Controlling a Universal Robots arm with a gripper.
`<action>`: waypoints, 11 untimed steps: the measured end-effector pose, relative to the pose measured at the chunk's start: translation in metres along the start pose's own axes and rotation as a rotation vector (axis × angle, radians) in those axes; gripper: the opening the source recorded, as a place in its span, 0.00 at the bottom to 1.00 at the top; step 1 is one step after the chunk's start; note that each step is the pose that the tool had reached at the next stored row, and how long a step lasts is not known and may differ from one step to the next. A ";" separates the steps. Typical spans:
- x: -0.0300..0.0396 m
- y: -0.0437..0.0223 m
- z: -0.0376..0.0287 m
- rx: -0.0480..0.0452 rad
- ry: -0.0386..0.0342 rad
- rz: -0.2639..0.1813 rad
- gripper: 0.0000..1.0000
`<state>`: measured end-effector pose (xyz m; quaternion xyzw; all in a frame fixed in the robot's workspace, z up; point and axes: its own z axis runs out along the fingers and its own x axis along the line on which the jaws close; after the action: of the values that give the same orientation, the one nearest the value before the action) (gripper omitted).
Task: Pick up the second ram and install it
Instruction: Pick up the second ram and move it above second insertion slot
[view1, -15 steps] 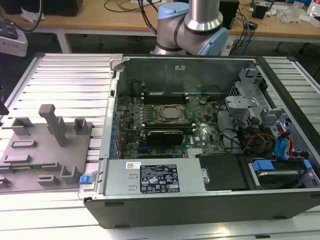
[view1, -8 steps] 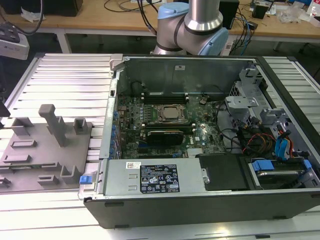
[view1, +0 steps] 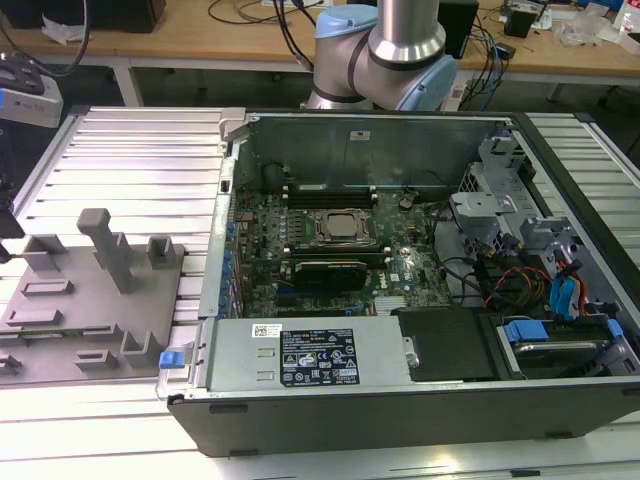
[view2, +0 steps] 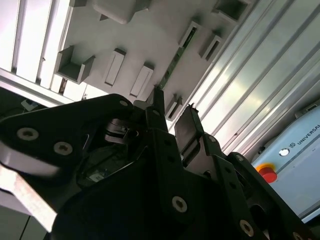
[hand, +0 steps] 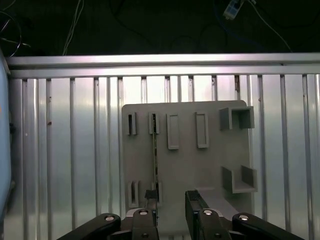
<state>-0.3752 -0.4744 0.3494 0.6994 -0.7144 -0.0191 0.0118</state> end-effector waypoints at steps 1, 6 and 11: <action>0.0000 0.0000 0.0011 0.0001 0.0000 0.000 0.36; 0.0000 -0.0002 0.0056 0.0001 0.0000 0.000 0.36; 0.0001 -0.0004 0.0090 0.0000 0.0001 0.000 0.36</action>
<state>-0.3752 -0.4744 0.3403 0.6994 -0.7144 -0.0191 0.0118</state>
